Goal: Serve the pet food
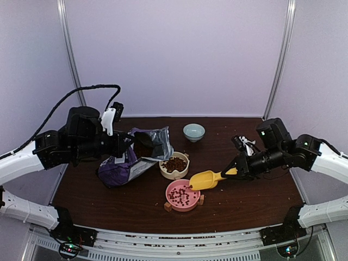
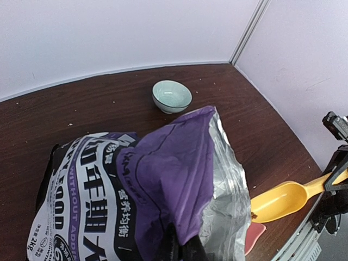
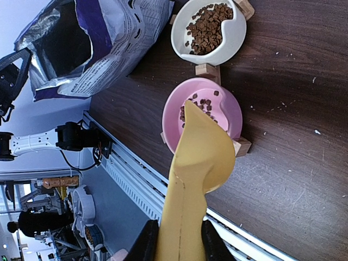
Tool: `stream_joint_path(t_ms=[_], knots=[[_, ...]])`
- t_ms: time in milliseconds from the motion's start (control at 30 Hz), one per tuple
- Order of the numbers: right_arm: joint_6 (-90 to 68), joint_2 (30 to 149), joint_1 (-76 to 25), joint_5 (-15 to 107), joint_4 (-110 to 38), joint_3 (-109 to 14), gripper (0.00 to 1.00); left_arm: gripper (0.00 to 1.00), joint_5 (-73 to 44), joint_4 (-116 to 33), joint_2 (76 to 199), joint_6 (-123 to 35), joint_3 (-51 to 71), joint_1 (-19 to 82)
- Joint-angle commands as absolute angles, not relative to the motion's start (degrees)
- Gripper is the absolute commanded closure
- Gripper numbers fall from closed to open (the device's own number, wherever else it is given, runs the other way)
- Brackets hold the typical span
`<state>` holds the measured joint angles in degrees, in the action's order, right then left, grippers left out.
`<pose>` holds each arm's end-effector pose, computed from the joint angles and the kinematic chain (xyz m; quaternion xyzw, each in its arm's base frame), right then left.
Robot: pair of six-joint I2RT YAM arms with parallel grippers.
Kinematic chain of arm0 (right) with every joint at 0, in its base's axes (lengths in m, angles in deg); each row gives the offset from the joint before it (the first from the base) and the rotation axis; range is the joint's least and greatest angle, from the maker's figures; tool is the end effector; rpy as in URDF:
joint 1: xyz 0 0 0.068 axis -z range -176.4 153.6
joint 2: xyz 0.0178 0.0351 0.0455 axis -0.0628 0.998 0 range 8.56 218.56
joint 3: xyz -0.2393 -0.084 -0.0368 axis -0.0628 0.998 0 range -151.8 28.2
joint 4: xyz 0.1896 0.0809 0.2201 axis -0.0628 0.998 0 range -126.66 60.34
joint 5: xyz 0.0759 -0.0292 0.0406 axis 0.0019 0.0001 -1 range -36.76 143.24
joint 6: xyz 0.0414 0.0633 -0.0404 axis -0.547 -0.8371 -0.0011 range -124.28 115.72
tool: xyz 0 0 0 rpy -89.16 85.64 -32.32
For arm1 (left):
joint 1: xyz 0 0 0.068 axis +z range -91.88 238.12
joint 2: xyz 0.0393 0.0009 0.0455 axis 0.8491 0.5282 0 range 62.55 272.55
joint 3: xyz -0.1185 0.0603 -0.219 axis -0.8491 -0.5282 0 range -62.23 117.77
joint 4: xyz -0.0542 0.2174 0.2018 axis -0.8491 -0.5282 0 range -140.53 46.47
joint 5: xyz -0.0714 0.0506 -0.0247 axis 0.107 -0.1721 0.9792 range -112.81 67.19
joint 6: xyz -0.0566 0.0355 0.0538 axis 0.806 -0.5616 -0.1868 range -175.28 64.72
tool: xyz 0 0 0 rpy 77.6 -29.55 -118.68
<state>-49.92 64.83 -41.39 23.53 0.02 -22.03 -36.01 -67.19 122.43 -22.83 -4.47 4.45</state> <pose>0.1698 0.2228 0.2535 -0.0977 0.8860 0.4408 0.1056 0.2026 -0.2463 0.3122 0.0949 0.8383 -0.2894 0.4522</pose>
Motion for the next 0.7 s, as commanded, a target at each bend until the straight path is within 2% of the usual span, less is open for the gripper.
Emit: stream_joint_path(t_ms=[0,467,667], knots=[[-44.3,66.3,-41.3,26.4,6.1,-27.1,0.87,1.0,-35.8,-61.7,121.3,-24.0,-4.8,4.8],[-37.8,68.4,-42.9,28.8,9.9,-34.8,0.88,1.0,-33.1,-61.4,119.8,-26.9,-5.2,4.8],[-43.4,65.5,-42.7,23.5,-1.8,-36.2,0.87,1.0,-25.8,-61.9,117.0,-31.5,-7.2,4.8]])
